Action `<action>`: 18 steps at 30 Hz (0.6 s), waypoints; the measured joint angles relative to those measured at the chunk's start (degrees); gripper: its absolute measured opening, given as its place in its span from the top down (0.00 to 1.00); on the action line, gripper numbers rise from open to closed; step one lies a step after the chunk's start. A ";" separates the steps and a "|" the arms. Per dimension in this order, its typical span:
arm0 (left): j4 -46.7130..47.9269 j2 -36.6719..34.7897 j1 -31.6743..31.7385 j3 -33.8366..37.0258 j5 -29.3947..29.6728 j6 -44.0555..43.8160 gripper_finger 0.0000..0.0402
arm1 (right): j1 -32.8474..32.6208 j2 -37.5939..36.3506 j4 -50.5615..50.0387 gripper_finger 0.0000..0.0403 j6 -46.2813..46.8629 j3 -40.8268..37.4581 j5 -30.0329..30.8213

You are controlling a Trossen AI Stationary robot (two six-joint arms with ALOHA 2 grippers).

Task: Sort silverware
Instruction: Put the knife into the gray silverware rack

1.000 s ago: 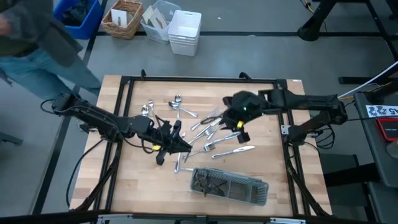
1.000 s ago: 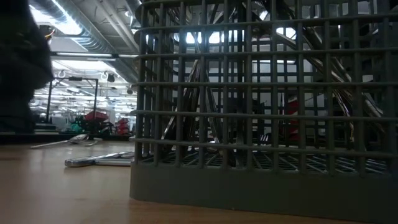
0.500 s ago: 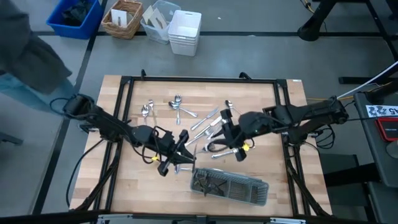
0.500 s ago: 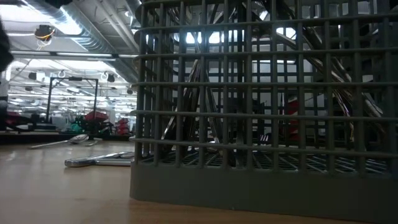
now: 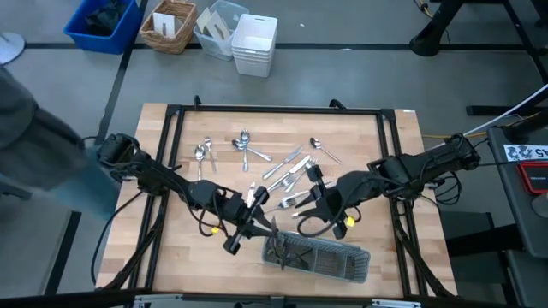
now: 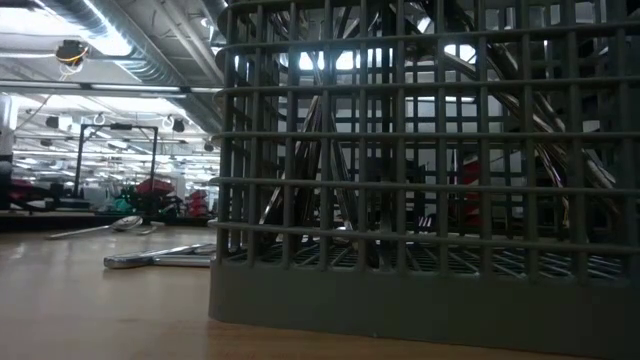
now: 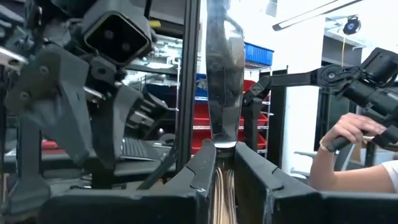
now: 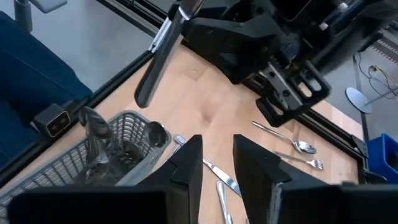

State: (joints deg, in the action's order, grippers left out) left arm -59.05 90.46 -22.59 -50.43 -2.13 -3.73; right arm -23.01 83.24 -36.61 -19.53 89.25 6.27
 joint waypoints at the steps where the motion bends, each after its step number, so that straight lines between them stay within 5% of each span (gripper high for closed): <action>1: 0.00 0.45 0.00 -0.61 0.00 0.25 0.92 | -0.44 0.00 -0.12 0.77 0.02 0.00 0.96; 10: 0.25 8.01 1.23 -6.72 0.03 2.43 0.91 | -4.42 -0.13 -4.47 0.77 1.29 0.00 14.46; 18: 0.31 13.66 3.08 -10.90 0.06 2.45 0.91 | -7.57 -0.15 -6.05 0.77 11.14 0.00 15.47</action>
State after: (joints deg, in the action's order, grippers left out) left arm -58.74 104.12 -19.50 -61.32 -2.07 -1.28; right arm -30.58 83.09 -42.66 -8.39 89.25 21.73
